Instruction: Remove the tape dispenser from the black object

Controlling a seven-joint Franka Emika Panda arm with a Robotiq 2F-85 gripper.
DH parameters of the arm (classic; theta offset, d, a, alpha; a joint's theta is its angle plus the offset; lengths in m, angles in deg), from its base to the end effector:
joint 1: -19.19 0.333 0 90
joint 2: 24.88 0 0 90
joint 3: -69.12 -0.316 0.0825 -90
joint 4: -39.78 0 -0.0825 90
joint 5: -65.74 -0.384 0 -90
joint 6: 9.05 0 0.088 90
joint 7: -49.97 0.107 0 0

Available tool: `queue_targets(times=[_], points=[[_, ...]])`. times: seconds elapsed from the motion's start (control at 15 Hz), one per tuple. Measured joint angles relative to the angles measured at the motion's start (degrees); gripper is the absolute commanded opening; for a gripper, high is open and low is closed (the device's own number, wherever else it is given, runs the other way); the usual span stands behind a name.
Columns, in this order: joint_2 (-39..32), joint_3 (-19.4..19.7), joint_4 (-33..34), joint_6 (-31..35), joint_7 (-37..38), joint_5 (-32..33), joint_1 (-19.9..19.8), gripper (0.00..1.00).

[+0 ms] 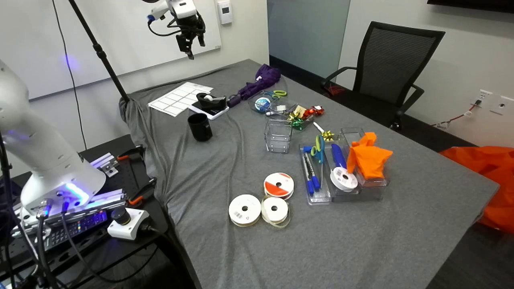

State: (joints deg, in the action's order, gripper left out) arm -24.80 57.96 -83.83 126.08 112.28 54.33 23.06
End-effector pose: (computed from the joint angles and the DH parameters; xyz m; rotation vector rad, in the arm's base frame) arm 0.5359 0.1466 0.4189 -2.5722 1.3265 -0.0891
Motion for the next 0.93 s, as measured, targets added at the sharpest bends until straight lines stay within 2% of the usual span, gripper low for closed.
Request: queue_targets(times=[0.13, 0.33, 0.67, 0.93], points=[[-0.15, 0.23, 0.11, 0.02, 0.80, 0.87, 0.30, 1.00], [-2.64, 0.26, 1.79, 0.02, 7.11, 6.44, 1.55, 1.00], [-13.88, 0.77, 8.53, 0.03, 12.11, 9.91, 4.85, 1.00], [-22.87, 3.30, 14.04, -0.13, 12.50, 10.67, 7.47, 1.00]])
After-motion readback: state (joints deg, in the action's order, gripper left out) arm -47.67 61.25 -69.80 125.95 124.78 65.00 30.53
